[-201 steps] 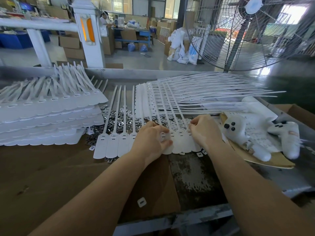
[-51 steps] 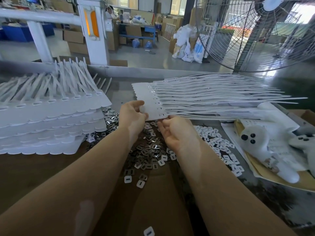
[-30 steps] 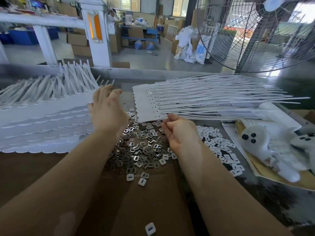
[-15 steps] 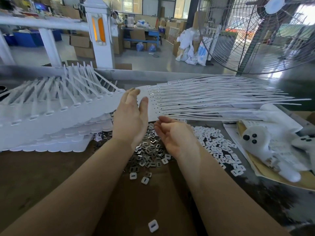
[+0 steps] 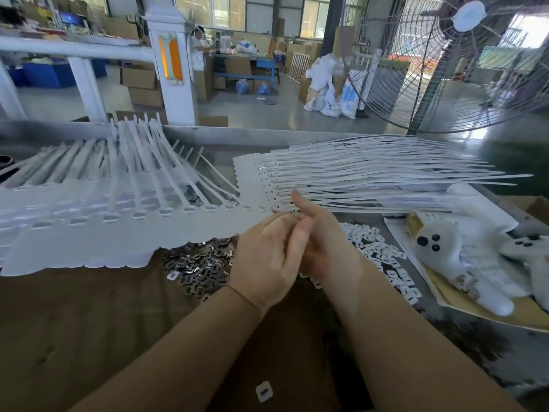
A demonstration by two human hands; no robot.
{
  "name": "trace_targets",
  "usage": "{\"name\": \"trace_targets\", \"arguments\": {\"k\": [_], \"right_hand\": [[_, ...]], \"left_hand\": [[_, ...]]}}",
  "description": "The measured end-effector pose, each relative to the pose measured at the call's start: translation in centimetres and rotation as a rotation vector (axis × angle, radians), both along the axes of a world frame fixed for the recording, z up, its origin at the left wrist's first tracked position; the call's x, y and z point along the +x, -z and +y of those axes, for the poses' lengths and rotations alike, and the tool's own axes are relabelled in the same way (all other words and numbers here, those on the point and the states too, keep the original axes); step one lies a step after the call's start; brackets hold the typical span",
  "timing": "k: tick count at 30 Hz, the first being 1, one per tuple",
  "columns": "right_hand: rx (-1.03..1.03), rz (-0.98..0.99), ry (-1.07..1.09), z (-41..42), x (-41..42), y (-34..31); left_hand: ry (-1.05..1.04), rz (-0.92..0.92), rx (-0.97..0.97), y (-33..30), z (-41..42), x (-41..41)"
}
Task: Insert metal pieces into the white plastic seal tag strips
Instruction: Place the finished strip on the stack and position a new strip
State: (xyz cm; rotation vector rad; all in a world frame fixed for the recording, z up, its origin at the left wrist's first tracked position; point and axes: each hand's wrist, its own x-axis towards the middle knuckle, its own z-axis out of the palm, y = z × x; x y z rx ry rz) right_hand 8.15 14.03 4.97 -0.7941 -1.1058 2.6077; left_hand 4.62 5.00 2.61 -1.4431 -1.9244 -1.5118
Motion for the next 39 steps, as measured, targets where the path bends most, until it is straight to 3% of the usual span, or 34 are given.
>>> {"name": "trace_targets", "arguments": {"k": [6, 10, 13, 16, 18, 23, 28, 32, 37, 39], "right_hand": [[0.14, -0.144, -0.17, 1.2, 0.7, -0.3], [0.345, -0.056, 0.004, 1.7, 0.3, 0.0], [0.322, 0.01, 0.147, 2.2, 0.5, 0.1], [0.307, -0.038, 0.334, 3.2, 0.9, 0.0], [0.339, -0.107, 0.452, 4.0, 1.5, 0.0], [0.373, -0.221, 0.643, 6.1, 3.3, 0.8], [0.639, -0.394, 0.661, 6.3, 4.1, 1.8], [0.998, -0.47, 0.591, 6.2, 4.4, 2.4], [1.41, -0.779, 0.431, 5.4, 3.7, 2.3], [1.522, -0.789, 0.452, 4.4, 3.5, 2.3]], "left_hand": [[0.091, 0.047, -0.054, 0.2, 0.3, 0.8], [0.117, 0.031, -0.045, -0.1, 0.3, 0.7], [0.099, 0.067, -0.03, -0.6, 0.3, 0.6], [-0.055, 0.222, -0.085, -0.8, 0.4, 0.4], [-0.186, 0.274, -0.227, -0.9, 0.5, -0.1], [-0.313, 0.147, -0.699, 0.0, 0.5, -2.3], [-0.31, 0.061, -0.887, 1.0, 0.3, -3.7], [-0.296, 0.133, -0.904, 1.4, 0.0, -4.1], [-0.288, 0.123, -0.899, 1.2, 0.0, -4.7], [-0.271, 0.108, -0.902, 1.2, -0.1, -5.0]]}}
